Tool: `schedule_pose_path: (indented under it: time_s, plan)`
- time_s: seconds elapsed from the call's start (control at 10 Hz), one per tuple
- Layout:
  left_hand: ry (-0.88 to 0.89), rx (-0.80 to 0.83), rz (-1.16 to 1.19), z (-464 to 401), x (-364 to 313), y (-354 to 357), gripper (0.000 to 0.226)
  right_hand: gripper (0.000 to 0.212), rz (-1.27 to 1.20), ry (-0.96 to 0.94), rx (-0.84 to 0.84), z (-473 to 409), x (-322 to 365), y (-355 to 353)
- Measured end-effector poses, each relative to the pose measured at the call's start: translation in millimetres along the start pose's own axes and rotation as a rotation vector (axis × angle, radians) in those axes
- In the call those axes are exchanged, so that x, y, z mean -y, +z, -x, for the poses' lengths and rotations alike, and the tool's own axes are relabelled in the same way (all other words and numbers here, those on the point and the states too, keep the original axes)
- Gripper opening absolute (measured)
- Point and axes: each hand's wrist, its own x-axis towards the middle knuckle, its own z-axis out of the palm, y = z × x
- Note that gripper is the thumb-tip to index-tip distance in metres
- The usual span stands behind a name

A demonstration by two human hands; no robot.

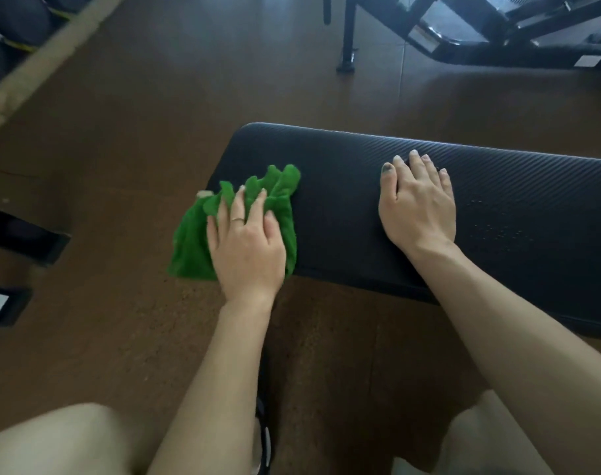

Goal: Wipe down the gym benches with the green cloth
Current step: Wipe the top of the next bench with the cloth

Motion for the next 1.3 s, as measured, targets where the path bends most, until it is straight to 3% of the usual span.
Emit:
schedule_pose_path:
  time_s: [0.1, 0.2, 0.3, 0.5, 0.6, 0.7, 0.8, 0.9, 1.1, 1.3]
  plan:
    - [-0.170, -0.172, 0.175, 31.8, 1.1, 11.0, 0.045, 0.066, 0.000, 0.000, -0.003, 0.8, 0.5, -0.7]
    - [-0.414, -0.395, 0.577, 24.6, -32.1, 26.7, 0.038, 0.066, -0.004, 0.005, -0.023, -0.3, 0.1, 0.4]
    - [-0.468, -0.482, 0.653, 18.9, -52.0, 37.4, 0.039, 0.066, 0.017, 0.000, -0.036, -2.6, 1.6, 2.6]
    - [0.004, -0.181, 0.402, 97.4, -116.1, 56.7, 0.035, 0.063, -0.031, 0.000, -0.037, -5.4, -0.6, 2.4]
    - [0.195, -0.048, 0.275, 92.4, -114.9, 50.7, 0.037, 0.057, -0.130, 0.012, -0.051, -6.7, -2.8, -1.1]
    - [0.287, 0.043, 0.159, 58.4, -91.1, 37.3, 0.041, 0.052, -0.193, 0.032, -0.068, -5.1, -2.3, -2.9]
    - [0.151, 0.127, 0.066, 1.4, -80.0, 26.8, 0.047, 0.049, -0.258, 0.033, -0.038, -3.3, -5.5, -9.2]
    - [0.155, 0.278, -0.033, -43.8, -88.2, 28.7, 0.054, 0.049, -0.289, -0.026, 0.071, -2.5, -16.6, -24.0]
    - [0.500, 0.422, -0.018, 13.4, -129.0, 33.6, 0.056, 0.059, 0.116, 0.006, 0.103, 8.7, -83.5, -46.6]
    - [0.542, 0.493, -0.058, -24.2, -153.0, 52.6, 0.055, 0.062, 0.126, -0.001, 0.049, 10.0, -90.2, -36.7]
